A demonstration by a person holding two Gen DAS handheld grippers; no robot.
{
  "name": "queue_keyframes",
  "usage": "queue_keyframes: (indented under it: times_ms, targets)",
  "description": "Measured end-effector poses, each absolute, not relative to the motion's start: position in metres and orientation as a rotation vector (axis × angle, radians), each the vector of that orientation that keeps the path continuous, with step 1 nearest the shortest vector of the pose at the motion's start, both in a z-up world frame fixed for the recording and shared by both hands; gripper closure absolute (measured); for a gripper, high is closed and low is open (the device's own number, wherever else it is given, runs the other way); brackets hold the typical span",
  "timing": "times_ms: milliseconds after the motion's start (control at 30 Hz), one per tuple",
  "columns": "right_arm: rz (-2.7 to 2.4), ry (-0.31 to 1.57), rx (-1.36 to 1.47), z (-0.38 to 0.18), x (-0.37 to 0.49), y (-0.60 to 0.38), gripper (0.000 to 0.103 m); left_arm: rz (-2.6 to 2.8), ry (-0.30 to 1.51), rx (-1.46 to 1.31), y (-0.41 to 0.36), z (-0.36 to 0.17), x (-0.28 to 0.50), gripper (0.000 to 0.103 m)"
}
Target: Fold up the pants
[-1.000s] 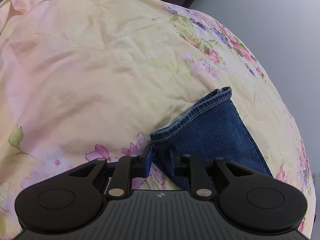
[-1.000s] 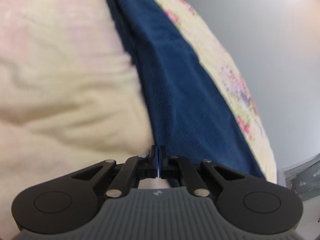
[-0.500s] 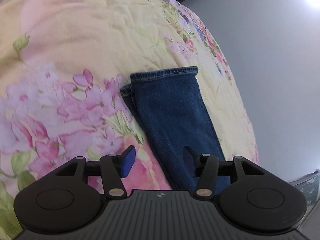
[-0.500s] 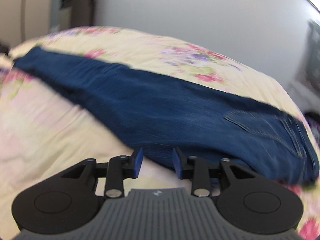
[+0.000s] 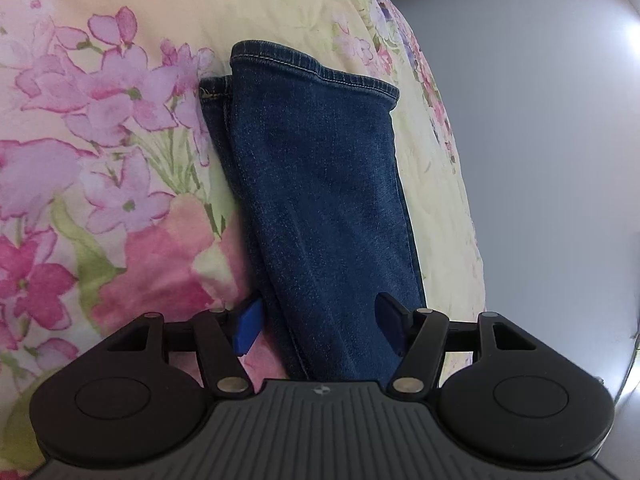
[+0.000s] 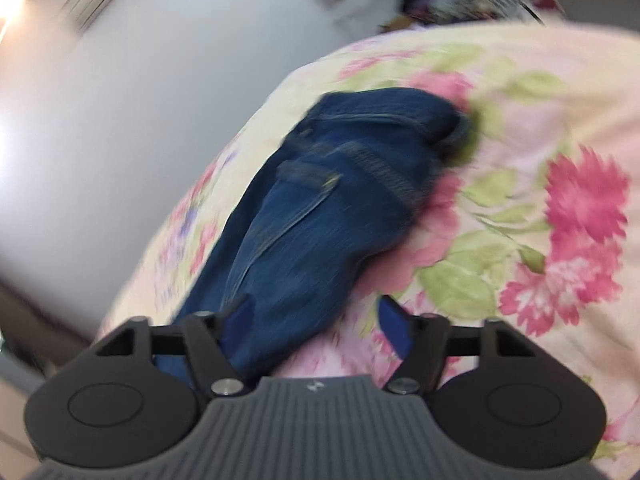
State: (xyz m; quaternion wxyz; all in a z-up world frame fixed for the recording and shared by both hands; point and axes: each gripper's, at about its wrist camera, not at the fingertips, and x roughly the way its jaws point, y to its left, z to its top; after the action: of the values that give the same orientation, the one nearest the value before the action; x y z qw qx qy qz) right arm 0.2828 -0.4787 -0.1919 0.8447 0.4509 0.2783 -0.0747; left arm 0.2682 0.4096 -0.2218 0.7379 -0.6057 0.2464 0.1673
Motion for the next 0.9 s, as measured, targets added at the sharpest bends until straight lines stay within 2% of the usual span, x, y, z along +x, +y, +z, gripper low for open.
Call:
queue_keyframes:
  times_ms: [67, 200, 267, 367, 433, 500, 533, 567, 600, 633, 667, 733, 900]
  targets:
    - [-0.179, 0.555, 1.075, -0.203, 0.292, -0.497, 0.027, 0.366, 0.525, -1.339, 0.411, -0.224, 0.274, 0.031]
    - [-0.182, 0.548, 1.118, -0.217, 0.332, -0.518, 0.028, 0.367, 0.495, -1.367, 0.414, -0.226, 0.279, 0.031]
    - [-0.278, 0.567, 1.184, -0.230, 0.345, -0.527, 0.027, 0.369, 0.484, -1.387, 0.416, -0.230, 0.281, 0.037]
    - [-0.293, 0.497, 1.301, -0.247, 0.355, -0.536, 0.025, 0.374, 0.486, -1.402, 0.419, -0.235, 0.281, 0.059]
    - [-0.299, 0.402, 1.362, -0.251, 0.358, -0.544, 0.025, 0.381, 0.497, -1.404, 0.422, -0.238, 0.281, 0.085]
    - [-0.337, 0.303, 1.422, -0.257, 0.359, -0.558, 0.025, 0.388, 0.508, -1.392, 0.424, -0.238, 0.280, 0.094]
    - [-0.351, 0.292, 1.450, -0.261, 0.363, -0.566, 0.031, 0.390, 0.507, -1.378, 0.423, -0.235, 0.279, 0.096]
    - [-0.357, 0.314, 1.456, -0.262, 0.369, -0.572, 0.058, 0.386, 0.502, -1.352, 0.422, -0.229, 0.280, 0.096]
    - [-0.374, 0.379, 1.415, -0.258, 0.375, -0.577, 0.081, 0.376, 0.492, -1.327, 0.421, -0.222, 0.279, 0.097]
    - [-0.382, 0.463, 1.330, -0.250, 0.384, -0.581, 0.094, 0.362, 0.482, -1.310, 0.421, -0.216, 0.279, 0.097]
    - [-0.369, 0.484, 1.259, -0.239, 0.387, -0.583, 0.098, 0.349, 0.474, -1.301, 0.421, -0.211, 0.278, 0.097]
    - [-0.315, 0.430, 1.230, -0.222, 0.382, -0.589, 0.099, 0.330, 0.471, -1.298, 0.422, -0.202, 0.276, 0.097]
    - [-0.275, 0.436, 1.189, -0.187, 0.374, -0.593, 0.100, 0.295, 0.457, -1.297, 0.423, -0.176, 0.273, 0.097]
